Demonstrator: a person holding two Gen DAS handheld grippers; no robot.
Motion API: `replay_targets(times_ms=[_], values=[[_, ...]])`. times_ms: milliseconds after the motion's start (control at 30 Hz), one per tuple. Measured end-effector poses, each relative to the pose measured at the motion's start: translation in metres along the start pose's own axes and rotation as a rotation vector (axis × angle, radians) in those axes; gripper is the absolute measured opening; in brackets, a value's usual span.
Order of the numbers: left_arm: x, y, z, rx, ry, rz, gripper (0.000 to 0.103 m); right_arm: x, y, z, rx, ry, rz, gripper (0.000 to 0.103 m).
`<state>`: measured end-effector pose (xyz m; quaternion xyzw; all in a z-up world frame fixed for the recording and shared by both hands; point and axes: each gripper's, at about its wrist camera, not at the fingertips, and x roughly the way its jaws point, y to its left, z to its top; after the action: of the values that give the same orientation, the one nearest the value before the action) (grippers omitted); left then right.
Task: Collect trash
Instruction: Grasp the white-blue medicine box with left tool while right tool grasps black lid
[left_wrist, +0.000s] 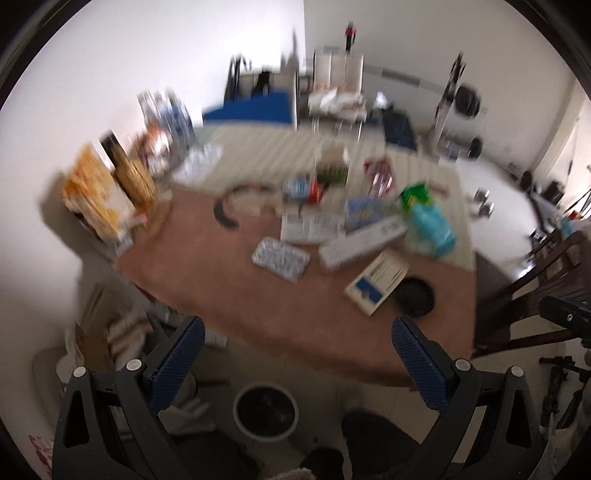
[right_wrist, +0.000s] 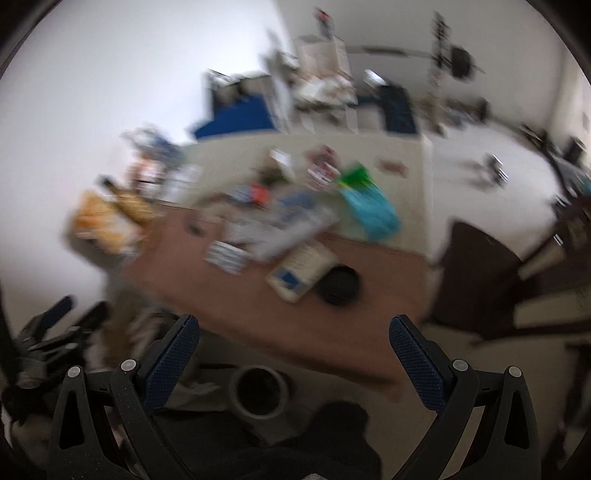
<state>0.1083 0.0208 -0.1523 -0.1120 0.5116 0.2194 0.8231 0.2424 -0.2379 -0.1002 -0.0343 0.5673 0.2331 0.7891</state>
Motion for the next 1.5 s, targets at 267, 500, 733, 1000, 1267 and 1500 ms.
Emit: replay_targets(times_ms=[267, 500, 733, 1000, 1267, 1500], values=[[0.143, -0.024, 0.005, 0.086, 0.213, 0.174, 0.103, 0.206, -0.043, 0.028, -0.038, 0.292, -0.121, 0.103], [0.240, -0.009, -0.001, 0.016, 0.432, 0.098, 0.103, 0.321, -0.020, 0.038, -0.183, 0.436, -0.148, 0.103], [0.249, -0.022, 0.008, 0.097, 0.445, 0.090, 0.103, 0.363, -0.010, 0.047, -0.261, 0.485, -0.184, 0.093], [0.255, -0.104, 0.045, 0.386, 0.386, -0.063, 0.103, 0.345, -0.066, 0.057, -0.128, 0.521, -0.158, 0.090], [0.291, -0.164, 0.054, 0.645, 0.485, -0.118, 0.103, 0.338, -0.119, 0.058, -0.022, 0.547, -0.167, 0.090], [0.307, -0.164, 0.059, 0.658, 0.542, -0.119, 0.076, 0.341, -0.143, 0.038, 0.008, 0.547, -0.155, 0.090]])
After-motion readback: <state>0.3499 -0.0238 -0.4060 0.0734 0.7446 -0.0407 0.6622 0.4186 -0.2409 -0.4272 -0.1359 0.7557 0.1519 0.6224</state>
